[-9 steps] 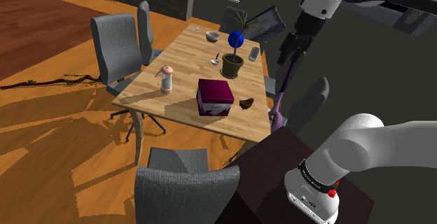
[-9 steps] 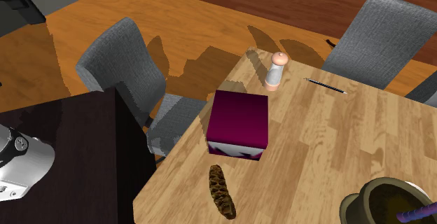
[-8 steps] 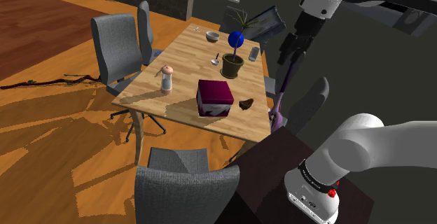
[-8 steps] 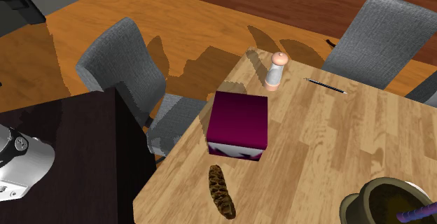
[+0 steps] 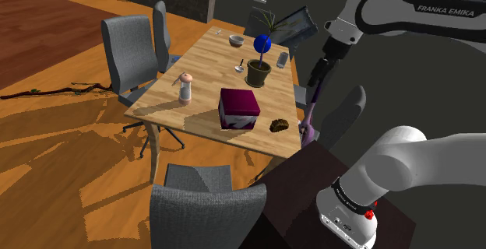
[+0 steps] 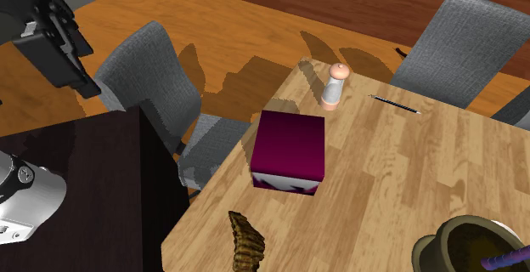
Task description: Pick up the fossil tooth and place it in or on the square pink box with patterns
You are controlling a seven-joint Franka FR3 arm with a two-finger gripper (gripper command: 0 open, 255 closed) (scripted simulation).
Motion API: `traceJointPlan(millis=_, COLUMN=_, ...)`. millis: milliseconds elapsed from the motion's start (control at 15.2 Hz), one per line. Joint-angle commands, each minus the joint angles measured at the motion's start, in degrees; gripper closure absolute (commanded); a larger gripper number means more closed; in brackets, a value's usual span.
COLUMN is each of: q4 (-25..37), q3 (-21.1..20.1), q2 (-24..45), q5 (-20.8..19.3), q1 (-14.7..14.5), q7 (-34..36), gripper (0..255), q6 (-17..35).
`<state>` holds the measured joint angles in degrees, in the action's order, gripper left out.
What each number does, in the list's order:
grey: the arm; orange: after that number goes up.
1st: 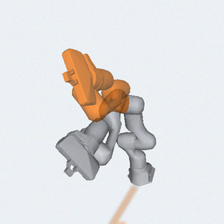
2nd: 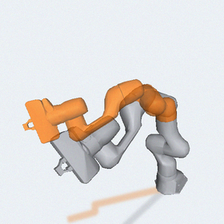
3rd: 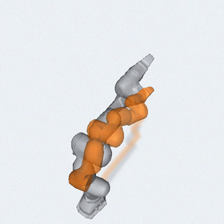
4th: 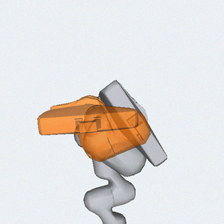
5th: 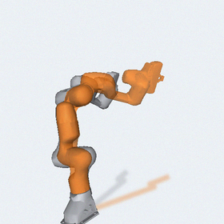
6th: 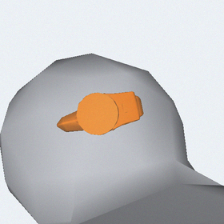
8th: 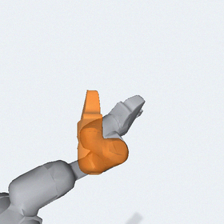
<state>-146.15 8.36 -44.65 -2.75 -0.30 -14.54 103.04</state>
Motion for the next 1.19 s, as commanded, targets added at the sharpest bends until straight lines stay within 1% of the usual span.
traceJointPlan(millis=0, q4=-2.3, q3=2.9, q2=1.1, q5=-1.7, q1=0.0, q7=-5.1, gripper=0, q6=3.6)
traceJointPlan(millis=396, q4=-5.4, q3=11.4, q2=8.8, q5=-5.3, q1=-0.8, q7=-19.1, gripper=0, q6=15.0)
traceJointPlan(millis=660, q4=-5.1, q3=17.5, q2=16.8, q5=-5.8, q1=-2.7, q7=-29.1, gripper=0, q6=22.9)
traceJointPlan(millis=792, q4=-4.3, q3=20.6, q2=21.4, q5=-4.9, q1=-4.2, q7=-34.5, gripper=0, q6=26.7)
traceJointPlan(millis=924, q4=-3.0, q3=23.7, q2=26.5, q5=-3.0, q1=-6.1, q7=-40.5, gripper=0, q6=30.4)
traceJointPlan(millis=1056, q4=-1.3, q3=26.7, q2=32.0, q5=0.4, q1=-8.3, q7=-47.3, gripper=0, q6=33.7)
traceJointPlan(millis=1122, q4=-0.3, q3=28.1, q2=35.0, q5=2.7, q1=-9.4, q7=-51.1, gripper=0, q6=35.2)
